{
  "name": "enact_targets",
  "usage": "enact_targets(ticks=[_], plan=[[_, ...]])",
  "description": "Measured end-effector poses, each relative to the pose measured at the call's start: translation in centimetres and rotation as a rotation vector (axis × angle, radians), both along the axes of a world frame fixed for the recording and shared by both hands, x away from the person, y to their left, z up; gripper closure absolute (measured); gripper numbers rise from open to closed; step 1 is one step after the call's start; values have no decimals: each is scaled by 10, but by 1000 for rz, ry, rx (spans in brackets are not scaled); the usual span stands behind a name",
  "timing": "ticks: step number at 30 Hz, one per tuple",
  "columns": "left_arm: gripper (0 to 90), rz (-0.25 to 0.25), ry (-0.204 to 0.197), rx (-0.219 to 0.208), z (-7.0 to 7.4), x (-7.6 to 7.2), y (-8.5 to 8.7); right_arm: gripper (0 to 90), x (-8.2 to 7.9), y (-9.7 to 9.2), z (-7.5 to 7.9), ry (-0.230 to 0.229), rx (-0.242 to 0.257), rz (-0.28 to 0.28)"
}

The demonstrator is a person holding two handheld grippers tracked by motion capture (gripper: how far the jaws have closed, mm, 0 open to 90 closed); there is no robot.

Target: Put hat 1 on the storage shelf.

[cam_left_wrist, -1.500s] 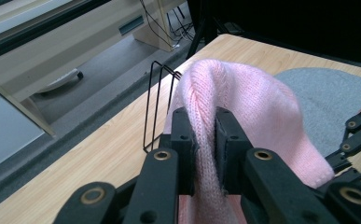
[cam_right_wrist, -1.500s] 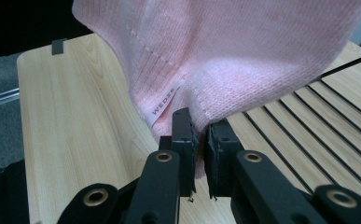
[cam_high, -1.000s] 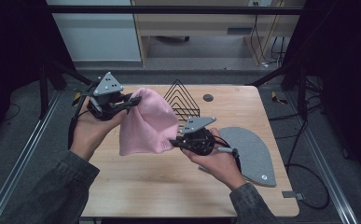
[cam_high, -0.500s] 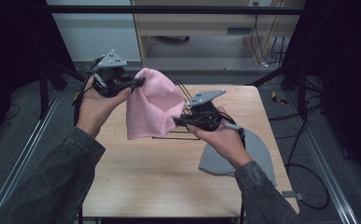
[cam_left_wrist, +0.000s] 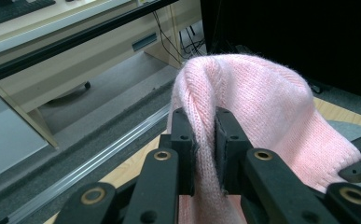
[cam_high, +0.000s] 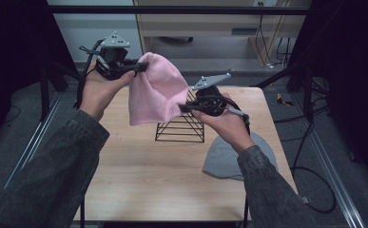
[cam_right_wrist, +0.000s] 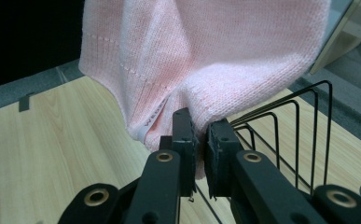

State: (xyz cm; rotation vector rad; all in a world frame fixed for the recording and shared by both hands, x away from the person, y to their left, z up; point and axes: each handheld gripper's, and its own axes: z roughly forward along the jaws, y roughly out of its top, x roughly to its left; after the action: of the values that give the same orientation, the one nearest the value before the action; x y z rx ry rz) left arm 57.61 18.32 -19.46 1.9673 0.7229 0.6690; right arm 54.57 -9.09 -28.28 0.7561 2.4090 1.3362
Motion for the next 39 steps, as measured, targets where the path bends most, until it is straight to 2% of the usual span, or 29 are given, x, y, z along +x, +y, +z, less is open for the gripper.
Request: enact_targets(ticks=[4, 7, 19, 27, 36, 39], plan=[[793, 6, -8, -3, 0, 4, -2, 839, 4, -3, 2, -7, 8, -12], [793, 14, -34, -8, 0, 7, -4, 839, 8, -5, 2, -15, 15, -20], [790, 18, -79, -31, -2, 31, -16, 839, 29, -8, -4, -41, 44, -82], [789, 20, -77, -42, -2, 46, -21, 839, 44, -15, -4, -50, 56, -131], [789, 8, -54, -50, -19, 64, -33, 838, 56, -24, -18, -42, 11, -166], [789, 1, -50, -43, -23, 66, -37, 838, 57, -29, -23, -35, 7, -176]])
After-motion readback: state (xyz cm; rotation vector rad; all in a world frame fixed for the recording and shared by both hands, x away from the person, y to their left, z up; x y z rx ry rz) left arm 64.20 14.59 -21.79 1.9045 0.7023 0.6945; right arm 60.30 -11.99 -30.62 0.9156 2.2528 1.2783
